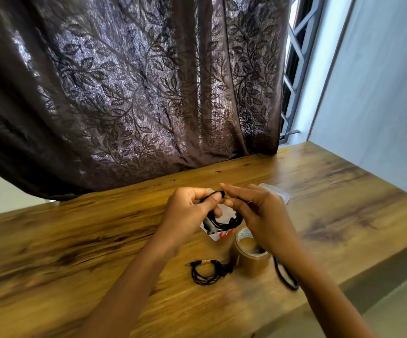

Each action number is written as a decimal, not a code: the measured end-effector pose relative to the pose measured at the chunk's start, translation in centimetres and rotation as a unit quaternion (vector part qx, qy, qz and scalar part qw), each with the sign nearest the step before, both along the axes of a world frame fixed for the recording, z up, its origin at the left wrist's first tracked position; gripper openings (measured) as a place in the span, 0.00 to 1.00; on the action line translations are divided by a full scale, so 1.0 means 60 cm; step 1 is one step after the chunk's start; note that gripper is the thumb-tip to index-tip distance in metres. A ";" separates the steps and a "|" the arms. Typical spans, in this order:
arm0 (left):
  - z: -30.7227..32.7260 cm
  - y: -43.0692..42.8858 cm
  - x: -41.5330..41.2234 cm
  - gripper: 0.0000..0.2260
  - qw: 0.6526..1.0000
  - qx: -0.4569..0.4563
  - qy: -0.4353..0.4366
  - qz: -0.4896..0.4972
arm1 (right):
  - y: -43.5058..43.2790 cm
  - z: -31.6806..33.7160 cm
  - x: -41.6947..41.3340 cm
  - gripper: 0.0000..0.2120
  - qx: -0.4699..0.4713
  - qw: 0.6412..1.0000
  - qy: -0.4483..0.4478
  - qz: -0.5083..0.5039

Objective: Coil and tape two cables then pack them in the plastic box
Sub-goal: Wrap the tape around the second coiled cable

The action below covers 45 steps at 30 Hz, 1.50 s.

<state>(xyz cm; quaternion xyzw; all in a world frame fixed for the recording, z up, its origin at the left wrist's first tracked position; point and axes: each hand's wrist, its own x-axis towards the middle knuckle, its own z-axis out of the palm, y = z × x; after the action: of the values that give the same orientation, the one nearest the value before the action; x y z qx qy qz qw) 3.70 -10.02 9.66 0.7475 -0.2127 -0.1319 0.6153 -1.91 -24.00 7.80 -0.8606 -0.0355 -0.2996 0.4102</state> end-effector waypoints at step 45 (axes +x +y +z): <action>-0.324 0.125 0.030 0.12 0.929 0.252 0.081 0.259 | 0.166 -0.291 0.044 0.12 0.261 0.882 0.392 -0.031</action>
<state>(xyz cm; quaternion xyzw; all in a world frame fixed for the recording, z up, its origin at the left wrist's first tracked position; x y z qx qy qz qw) 5.51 -2.49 -9.78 0.8937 0.0790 -0.0774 0.4349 0.73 -14.04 -9.67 -0.7704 0.2340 0.0515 0.5908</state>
